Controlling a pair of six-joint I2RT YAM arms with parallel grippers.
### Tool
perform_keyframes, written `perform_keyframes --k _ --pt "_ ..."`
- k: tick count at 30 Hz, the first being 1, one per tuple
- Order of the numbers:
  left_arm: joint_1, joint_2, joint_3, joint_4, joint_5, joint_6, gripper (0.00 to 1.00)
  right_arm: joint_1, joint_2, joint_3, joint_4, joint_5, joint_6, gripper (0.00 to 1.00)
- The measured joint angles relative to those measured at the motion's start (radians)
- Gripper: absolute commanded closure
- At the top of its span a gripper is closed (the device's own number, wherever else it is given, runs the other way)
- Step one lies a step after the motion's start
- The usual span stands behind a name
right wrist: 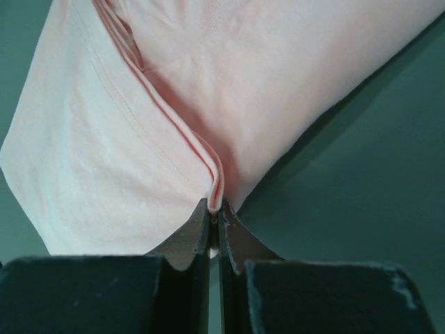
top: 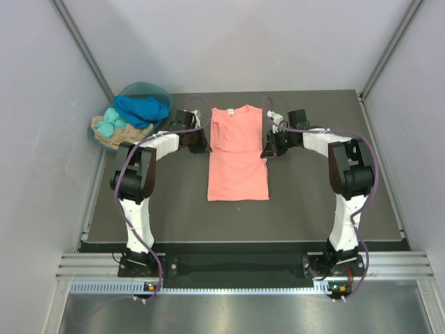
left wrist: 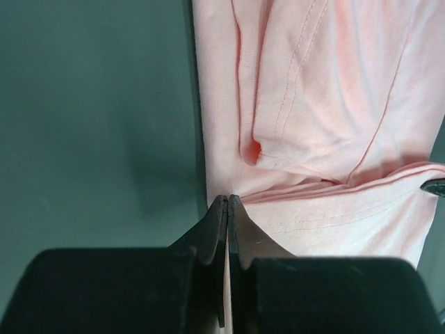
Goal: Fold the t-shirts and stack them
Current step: Fold the tshirt
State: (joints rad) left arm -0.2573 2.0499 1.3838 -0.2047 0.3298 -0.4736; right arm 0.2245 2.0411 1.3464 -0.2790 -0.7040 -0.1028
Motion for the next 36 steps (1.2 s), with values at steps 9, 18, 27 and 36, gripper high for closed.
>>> perform_keyframes --k 9,18,27,36 --pt "0.000 -0.039 -0.018 0.035 -0.032 -0.036 1.00 0.000 -0.021 0.000 0.011 -0.008 0.003 1.00" --pt "0.000 -0.045 -0.018 0.042 -0.064 -0.048 1.00 0.000 -0.027 0.004 0.020 -0.007 0.008 0.95" --pt "0.000 -0.027 0.016 0.040 -0.083 -0.048 1.00 0.000 -0.012 0.065 0.015 -0.008 0.009 0.75" --pt "0.000 0.041 0.085 0.019 -0.084 -0.054 0.75 0.000 -0.009 0.084 0.017 0.039 0.039 0.52"
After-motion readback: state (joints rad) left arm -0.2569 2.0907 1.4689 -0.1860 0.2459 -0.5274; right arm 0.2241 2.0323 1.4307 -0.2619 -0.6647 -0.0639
